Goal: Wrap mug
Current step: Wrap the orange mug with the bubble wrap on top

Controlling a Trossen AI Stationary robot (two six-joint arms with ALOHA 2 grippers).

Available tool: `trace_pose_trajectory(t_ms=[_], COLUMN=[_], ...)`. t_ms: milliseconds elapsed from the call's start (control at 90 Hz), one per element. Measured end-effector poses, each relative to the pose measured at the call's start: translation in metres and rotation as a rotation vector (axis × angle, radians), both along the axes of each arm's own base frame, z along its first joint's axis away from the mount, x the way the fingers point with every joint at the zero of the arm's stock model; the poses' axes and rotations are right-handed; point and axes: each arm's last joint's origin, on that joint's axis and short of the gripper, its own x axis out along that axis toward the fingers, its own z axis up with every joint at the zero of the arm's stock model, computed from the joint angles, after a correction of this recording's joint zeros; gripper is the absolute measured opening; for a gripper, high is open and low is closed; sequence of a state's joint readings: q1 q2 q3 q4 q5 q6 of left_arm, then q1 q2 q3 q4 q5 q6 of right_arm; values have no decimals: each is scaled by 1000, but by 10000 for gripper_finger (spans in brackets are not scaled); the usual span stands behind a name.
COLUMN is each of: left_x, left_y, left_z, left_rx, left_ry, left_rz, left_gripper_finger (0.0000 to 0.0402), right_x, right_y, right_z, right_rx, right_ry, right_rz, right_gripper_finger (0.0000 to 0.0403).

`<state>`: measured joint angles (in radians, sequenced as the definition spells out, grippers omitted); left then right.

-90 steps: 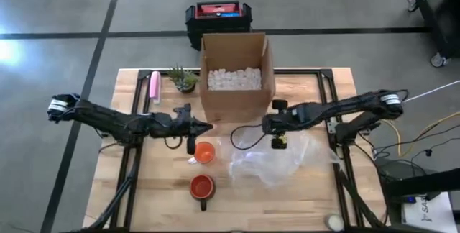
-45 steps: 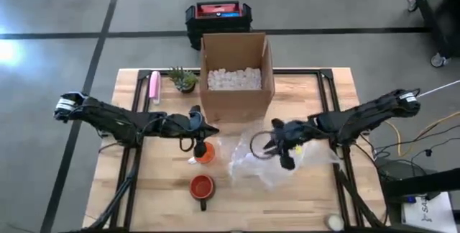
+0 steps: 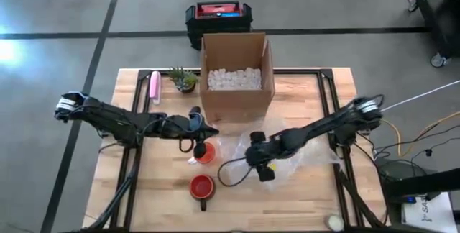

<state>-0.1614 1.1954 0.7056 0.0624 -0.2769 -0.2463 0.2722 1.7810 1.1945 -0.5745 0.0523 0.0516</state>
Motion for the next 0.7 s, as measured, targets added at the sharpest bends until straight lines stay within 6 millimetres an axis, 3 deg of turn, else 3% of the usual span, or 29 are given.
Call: trace_pose_trajectory(t_ms=[122, 311, 489, 700], left_x=[0, 0, 0, 0], left_y=[-1, -2, -2, -2], left_z=[1, 1, 1, 1], left_rx=[-3, -4, -4, -5], left_ry=[-7, -14, -13, -18], left_rz=[-5, -6, -8, -8], left_gripper_finger=[0, 0, 0, 0], right_x=[13, 14, -1, -39], right_y=[4, 3, -1, -13], right_z=[-3, 14, 61, 134], right_rx=[-22, -44, -15, 6], right_ry=[58, 69, -44, -261], right_rz=[20, 79, 67, 39], right_gripper_finger=[174, 20, 6, 1])
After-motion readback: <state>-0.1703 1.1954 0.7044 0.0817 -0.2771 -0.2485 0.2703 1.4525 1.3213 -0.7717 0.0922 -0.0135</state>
